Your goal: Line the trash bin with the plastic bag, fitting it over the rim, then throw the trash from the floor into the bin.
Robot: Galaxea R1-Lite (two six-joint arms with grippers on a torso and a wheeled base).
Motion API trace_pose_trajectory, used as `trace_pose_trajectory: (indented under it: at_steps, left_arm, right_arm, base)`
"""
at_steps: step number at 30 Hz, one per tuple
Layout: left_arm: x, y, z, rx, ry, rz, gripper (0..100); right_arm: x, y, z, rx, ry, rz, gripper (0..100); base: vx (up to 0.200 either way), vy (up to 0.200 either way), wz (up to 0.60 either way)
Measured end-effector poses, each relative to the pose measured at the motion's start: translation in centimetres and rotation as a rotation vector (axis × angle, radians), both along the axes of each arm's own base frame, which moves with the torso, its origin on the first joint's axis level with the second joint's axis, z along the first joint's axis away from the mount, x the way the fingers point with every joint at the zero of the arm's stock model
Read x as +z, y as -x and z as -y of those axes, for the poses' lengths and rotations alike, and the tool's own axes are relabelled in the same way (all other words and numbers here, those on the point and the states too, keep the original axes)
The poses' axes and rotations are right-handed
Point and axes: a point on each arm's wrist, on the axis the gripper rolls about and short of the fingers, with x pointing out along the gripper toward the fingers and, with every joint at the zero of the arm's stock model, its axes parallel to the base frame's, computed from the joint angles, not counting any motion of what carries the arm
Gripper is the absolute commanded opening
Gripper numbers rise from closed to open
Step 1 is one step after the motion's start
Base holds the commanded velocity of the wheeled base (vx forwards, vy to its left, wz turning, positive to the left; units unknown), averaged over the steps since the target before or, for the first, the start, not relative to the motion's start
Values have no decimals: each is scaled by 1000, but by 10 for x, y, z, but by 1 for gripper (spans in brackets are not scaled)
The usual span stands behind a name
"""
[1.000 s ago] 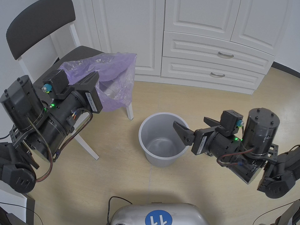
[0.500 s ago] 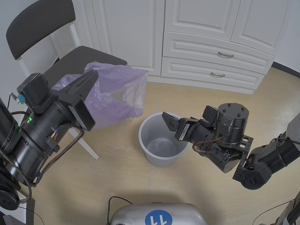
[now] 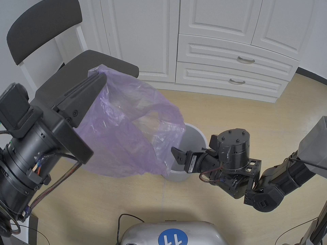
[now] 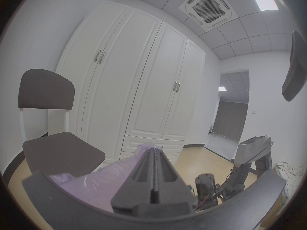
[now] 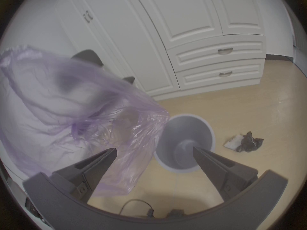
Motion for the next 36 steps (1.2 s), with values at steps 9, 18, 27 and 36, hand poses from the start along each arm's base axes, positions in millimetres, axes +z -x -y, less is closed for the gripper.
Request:
trace_pose_trajectory:
  at_steps: [9, 18, 27, 36]
  left_arm:
    - [6, 4, -4, -3, 25, 18, 0]
    - [14, 3, -8, 9, 53, 33, 0]
    - [18, 5, -11, 12, 70, 47, 0]
    - [27, 12, -18, 6, 101, 75, 0]
  right_arm:
    - [-14, 6, -1, 38, 79, -99, 100]
    - [-11, 14, 12, 58, 156, -187, 100]
    - [10, 21, 32, 220, 66, -234, 100]
    - [5, 7, 60, 346, -33, -285, 100]
  base:
    - [0, 0, 0]
    - [0, 0, 0]
    - [0, 0, 0]
    - [0, 0, 0]
